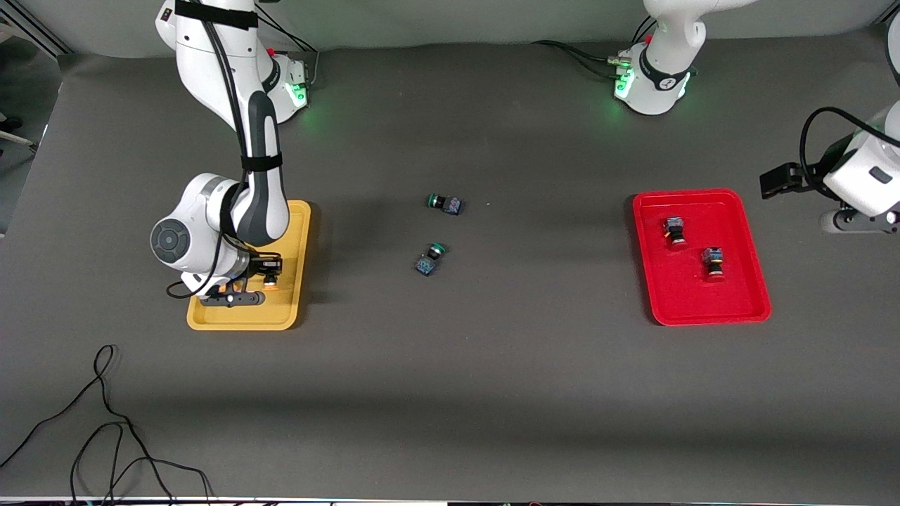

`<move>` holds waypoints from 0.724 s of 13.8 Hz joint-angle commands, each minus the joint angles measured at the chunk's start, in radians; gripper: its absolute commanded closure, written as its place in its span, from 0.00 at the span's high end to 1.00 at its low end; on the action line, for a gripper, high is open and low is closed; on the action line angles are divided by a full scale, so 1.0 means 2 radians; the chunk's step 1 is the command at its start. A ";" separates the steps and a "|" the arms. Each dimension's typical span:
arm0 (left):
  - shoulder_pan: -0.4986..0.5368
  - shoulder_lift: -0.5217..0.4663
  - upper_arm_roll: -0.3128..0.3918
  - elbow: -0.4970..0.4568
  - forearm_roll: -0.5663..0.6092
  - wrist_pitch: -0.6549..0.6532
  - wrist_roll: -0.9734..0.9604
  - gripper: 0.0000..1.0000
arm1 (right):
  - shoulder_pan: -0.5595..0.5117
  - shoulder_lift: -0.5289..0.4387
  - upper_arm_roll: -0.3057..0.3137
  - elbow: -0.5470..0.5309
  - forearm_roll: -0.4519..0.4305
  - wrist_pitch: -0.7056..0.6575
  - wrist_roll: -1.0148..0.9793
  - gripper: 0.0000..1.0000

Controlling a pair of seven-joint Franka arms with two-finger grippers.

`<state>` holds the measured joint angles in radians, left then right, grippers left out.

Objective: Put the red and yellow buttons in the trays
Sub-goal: 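Lower the yellow button into the yellow tray and open the right gripper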

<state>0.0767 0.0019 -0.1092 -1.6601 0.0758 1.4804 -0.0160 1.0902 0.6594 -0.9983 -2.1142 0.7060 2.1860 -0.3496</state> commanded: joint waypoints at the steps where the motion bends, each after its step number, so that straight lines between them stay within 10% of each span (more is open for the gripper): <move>1: -0.056 -0.010 0.057 0.002 -0.005 -0.008 0.000 1.00 | -0.001 -0.009 -0.006 0.013 0.014 -0.002 -0.011 1.00; 10: 0.012 -0.047 -0.015 -0.036 -0.007 0.025 0.002 1.00 | 0.057 -0.018 -0.151 0.173 -0.052 -0.211 0.070 1.00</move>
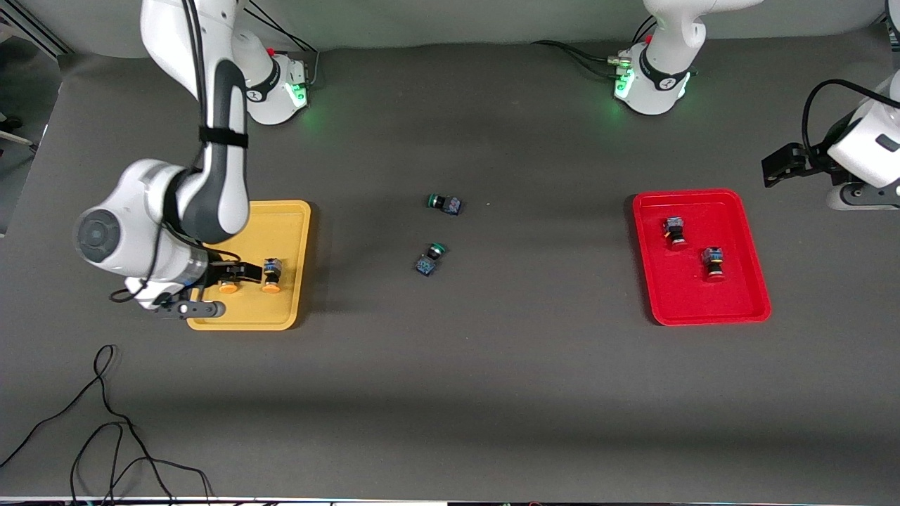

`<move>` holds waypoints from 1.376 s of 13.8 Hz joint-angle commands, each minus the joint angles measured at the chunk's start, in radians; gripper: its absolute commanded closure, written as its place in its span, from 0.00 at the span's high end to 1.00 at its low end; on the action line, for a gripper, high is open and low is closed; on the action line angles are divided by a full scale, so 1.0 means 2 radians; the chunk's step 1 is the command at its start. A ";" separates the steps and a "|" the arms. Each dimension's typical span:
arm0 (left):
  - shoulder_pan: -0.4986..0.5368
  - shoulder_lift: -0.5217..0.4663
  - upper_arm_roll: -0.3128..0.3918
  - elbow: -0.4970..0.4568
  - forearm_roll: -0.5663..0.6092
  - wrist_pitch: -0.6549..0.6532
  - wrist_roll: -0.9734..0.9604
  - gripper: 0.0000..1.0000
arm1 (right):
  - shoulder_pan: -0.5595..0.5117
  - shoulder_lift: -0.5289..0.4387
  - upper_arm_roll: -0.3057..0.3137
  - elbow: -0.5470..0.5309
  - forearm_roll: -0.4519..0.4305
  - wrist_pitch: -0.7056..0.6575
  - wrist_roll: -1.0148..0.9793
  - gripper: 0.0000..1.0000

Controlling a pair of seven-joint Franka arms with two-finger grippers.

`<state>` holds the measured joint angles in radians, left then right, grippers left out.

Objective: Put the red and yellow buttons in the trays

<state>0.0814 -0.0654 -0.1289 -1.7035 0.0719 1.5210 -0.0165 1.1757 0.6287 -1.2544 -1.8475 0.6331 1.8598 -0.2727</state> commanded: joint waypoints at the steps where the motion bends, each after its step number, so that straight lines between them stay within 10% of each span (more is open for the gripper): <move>1: 0.010 -0.012 -0.005 -0.014 -0.005 0.004 0.002 1.00 | 0.019 -0.003 -0.036 0.056 -0.016 -0.069 0.046 1.00; 6: 0.011 -0.010 -0.006 -0.011 -0.005 -0.008 0.011 1.00 | 0.023 -0.003 -0.077 0.134 -0.030 -0.163 0.060 1.00; 10: 0.011 -0.009 -0.006 -0.010 -0.006 -0.011 0.011 1.00 | 0.014 -0.067 -0.051 0.145 -0.094 -0.169 0.060 1.00; 15: 0.008 -0.006 -0.007 -0.009 -0.017 -0.013 0.011 1.00 | -0.221 -0.225 0.222 0.129 -0.249 -0.118 0.060 1.00; 19: 0.008 -0.003 -0.007 -0.010 -0.017 -0.013 0.011 1.00 | -0.441 -0.261 0.426 0.125 -0.270 -0.116 0.060 1.00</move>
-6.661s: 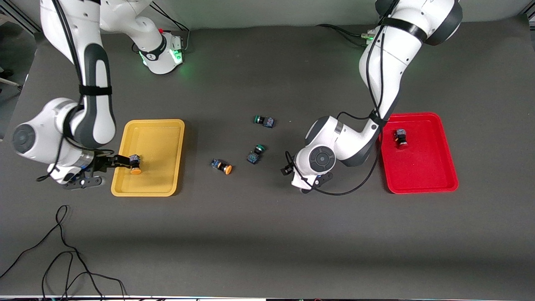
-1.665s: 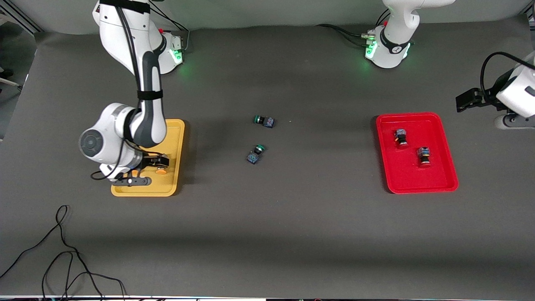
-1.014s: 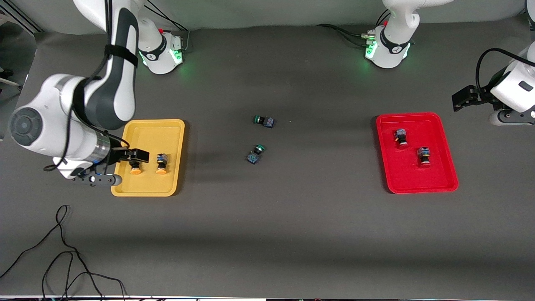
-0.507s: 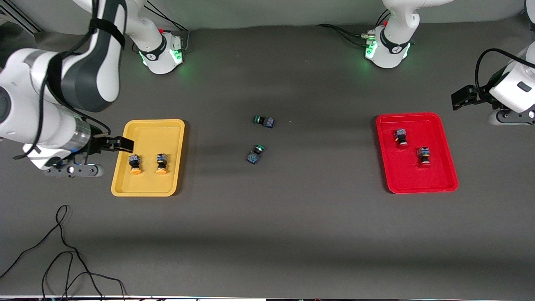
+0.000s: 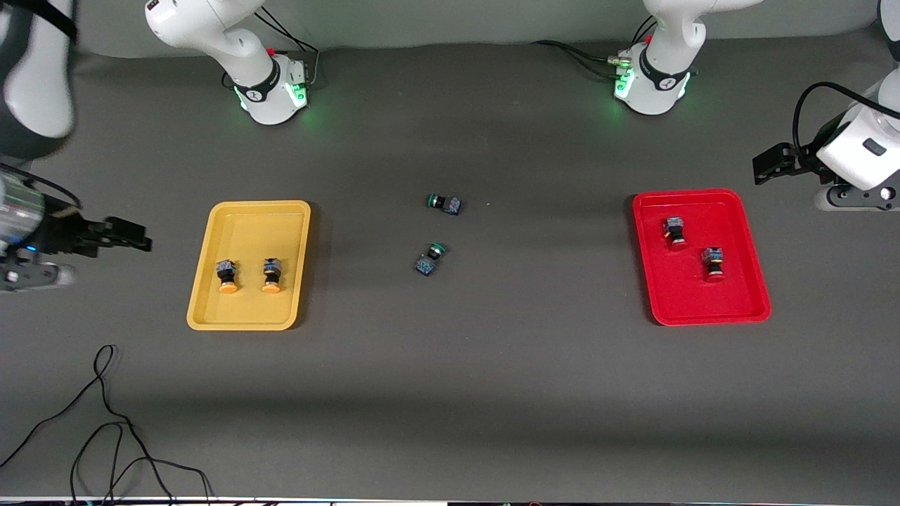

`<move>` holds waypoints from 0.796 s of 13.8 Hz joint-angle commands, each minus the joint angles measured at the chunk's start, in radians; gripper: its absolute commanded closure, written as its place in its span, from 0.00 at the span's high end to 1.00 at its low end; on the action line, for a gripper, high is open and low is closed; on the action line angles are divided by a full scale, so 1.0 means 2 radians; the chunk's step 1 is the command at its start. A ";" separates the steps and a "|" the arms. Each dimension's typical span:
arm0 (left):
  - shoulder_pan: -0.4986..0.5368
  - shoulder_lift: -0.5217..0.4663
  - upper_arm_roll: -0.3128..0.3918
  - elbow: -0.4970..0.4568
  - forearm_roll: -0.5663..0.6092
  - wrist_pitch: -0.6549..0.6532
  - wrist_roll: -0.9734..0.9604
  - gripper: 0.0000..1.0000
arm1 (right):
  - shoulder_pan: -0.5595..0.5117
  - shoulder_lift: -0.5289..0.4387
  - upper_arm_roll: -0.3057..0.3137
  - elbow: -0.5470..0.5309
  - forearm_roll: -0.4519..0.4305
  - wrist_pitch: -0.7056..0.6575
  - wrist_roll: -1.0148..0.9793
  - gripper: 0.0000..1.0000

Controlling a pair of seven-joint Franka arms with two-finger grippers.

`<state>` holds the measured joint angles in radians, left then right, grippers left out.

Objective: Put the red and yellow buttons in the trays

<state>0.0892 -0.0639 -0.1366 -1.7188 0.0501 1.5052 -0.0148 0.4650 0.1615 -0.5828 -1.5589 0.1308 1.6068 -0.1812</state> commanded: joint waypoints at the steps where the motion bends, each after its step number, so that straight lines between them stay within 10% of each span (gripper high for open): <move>1: 0.003 -0.004 -0.004 -0.001 -0.006 -0.006 0.010 1.00 | -0.149 -0.038 0.155 -0.023 -0.024 0.010 0.015 1.00; 4: 0.003 -0.006 -0.005 0.000 -0.006 -0.007 0.010 1.00 | -0.243 -0.062 0.258 -0.041 -0.048 0.010 0.061 1.00; 11: 0.001 -0.001 -0.006 -0.001 -0.005 -0.006 0.010 1.00 | -0.286 -0.079 0.301 -0.067 -0.049 0.022 0.067 1.00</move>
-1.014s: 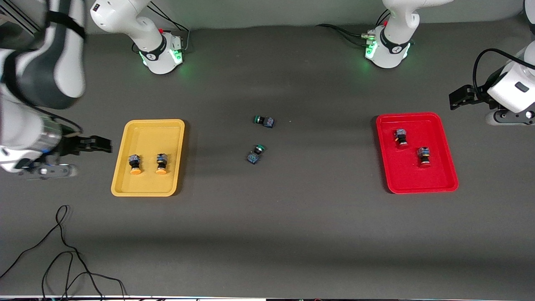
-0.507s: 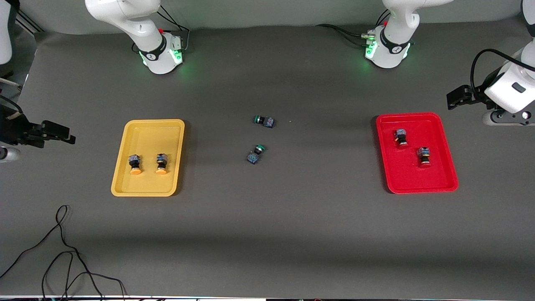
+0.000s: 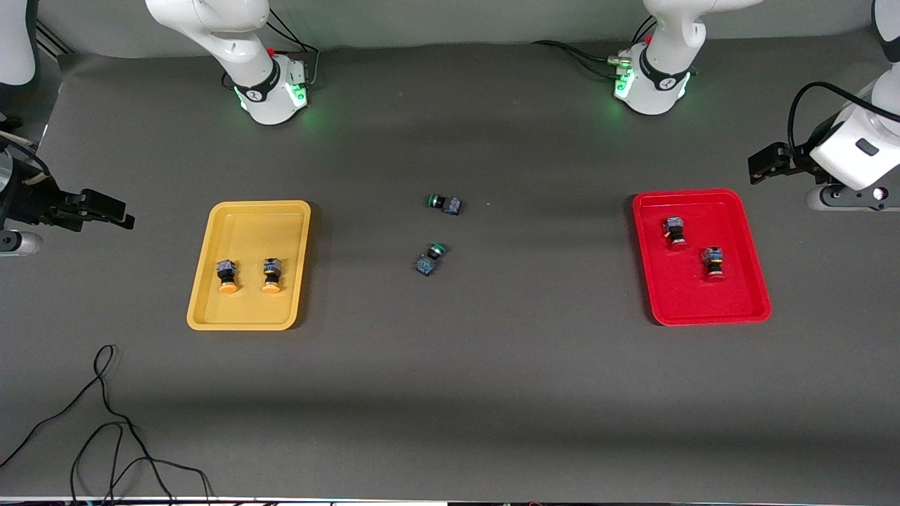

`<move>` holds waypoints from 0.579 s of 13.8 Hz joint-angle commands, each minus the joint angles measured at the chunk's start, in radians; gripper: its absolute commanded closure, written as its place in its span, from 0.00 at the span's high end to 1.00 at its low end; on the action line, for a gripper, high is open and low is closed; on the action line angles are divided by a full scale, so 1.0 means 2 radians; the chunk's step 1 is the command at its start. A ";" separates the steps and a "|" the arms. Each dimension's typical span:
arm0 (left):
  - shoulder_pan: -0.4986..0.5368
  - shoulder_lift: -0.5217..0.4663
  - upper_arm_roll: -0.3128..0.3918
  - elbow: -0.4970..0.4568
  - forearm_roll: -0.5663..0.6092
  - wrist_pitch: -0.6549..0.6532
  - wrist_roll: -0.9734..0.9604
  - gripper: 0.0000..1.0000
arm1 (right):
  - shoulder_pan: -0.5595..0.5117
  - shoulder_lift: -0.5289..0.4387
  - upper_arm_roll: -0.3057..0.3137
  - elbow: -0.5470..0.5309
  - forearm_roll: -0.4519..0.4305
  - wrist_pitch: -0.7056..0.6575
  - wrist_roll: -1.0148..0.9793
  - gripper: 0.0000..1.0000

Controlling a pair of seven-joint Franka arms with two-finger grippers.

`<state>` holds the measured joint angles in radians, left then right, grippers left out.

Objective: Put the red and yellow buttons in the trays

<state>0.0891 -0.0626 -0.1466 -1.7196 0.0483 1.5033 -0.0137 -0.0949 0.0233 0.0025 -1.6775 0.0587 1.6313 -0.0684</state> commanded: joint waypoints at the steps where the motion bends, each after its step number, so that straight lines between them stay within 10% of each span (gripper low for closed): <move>1: 0.001 -0.002 -0.001 -0.001 -0.004 -0.006 0.009 1.00 | -0.006 -0.005 0.009 0.005 -0.013 0.007 0.011 1.00; 8: 0.002 0.001 -0.001 -0.001 -0.004 -0.006 0.009 1.00 | -0.006 -0.001 0.009 0.016 -0.032 0.000 0.013 1.00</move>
<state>0.0892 -0.0515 -0.1466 -1.7199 0.0483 1.5032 -0.0136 -0.0960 0.0235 0.0036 -1.6581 0.0240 1.6416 -0.0683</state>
